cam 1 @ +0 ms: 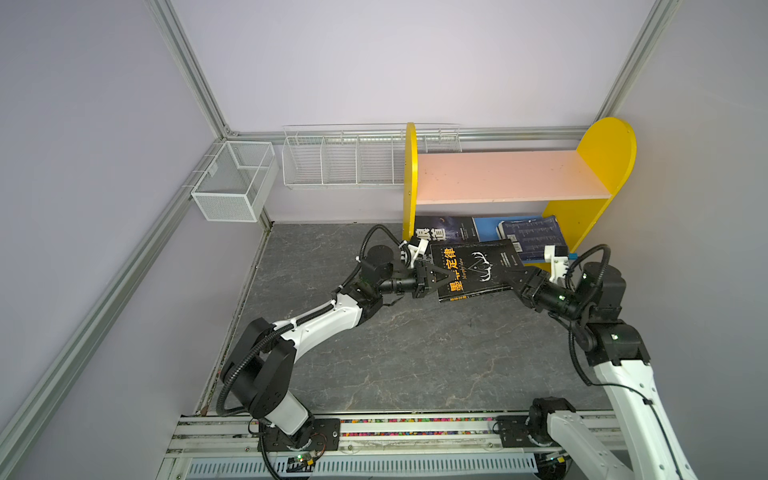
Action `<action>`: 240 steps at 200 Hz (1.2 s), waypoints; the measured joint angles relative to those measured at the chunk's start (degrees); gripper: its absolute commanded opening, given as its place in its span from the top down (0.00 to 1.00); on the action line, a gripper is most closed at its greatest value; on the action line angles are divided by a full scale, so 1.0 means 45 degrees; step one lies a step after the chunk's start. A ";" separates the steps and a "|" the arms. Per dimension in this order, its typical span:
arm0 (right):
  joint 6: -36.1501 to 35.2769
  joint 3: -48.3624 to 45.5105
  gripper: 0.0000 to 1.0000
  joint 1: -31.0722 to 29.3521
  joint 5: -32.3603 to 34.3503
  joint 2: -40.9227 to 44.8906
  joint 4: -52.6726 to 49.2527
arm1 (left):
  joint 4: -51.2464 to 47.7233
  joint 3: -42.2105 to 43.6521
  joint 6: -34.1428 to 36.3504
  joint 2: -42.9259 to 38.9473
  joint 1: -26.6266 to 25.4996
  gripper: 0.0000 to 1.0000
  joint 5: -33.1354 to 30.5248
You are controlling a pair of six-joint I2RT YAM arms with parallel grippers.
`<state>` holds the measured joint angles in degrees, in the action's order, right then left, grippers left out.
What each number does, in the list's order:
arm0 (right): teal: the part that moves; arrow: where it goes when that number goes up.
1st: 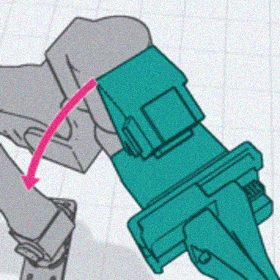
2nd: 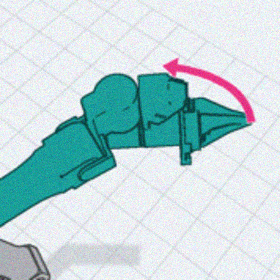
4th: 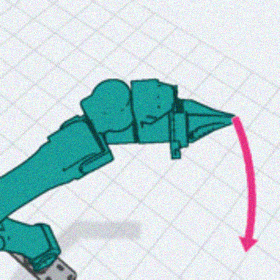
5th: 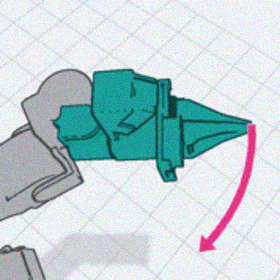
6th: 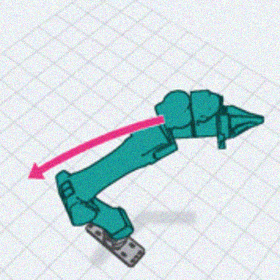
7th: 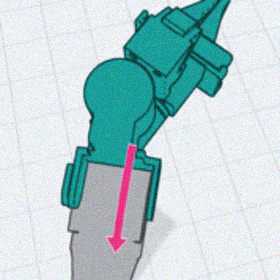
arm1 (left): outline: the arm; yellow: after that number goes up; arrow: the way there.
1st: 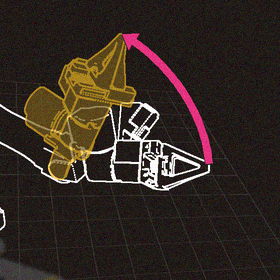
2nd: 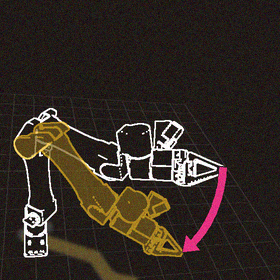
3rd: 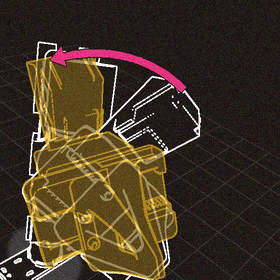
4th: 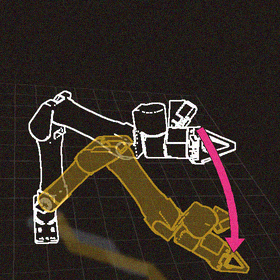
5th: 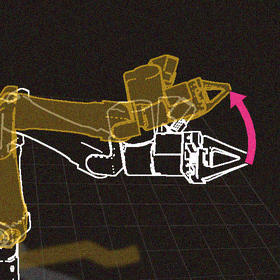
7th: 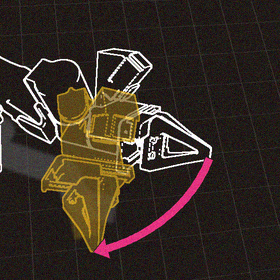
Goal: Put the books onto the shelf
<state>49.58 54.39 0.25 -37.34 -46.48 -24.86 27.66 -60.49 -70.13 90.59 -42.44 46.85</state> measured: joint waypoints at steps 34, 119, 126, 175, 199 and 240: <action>0.0024 -0.0301 0.56 0.1345 -0.1399 0.0039 0.0121 | -0.0131 -0.0015 0.0112 -0.0005 0.0087 1.00 0.0355; -0.0209 -0.0568 0.74 0.2278 -0.2642 0.0306 -0.0146 | -0.1015 -0.0636 0.0753 -0.0015 0.0131 1.00 0.0787; -0.0219 -0.0593 0.76 0.2365 -0.2769 0.0301 -0.0146 | -0.1151 -0.0709 0.0826 -0.0015 0.0131 1.00 0.0787; 0.0015 -0.1069 0.89 0.2618 -0.3249 0.0277 0.0049 | -0.2467 -0.1049 0.1763 -0.0015 0.0131 0.90 0.0636; 0.0316 -0.1457 0.92 0.2613 -0.3298 0.0277 0.0442 | -0.3570 -0.1273 0.2458 -0.0155 0.0131 0.60 0.0291; 0.1540 -0.1787 0.94 0.2676 -0.3128 -0.0049 0.2312 | -0.5523 -0.1647 0.3818 -0.1583 0.0952 0.29 -0.0777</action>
<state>56.51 46.35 12.29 -51.42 -46.70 -14.46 2.81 -67.90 -52.95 83.46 -38.15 43.35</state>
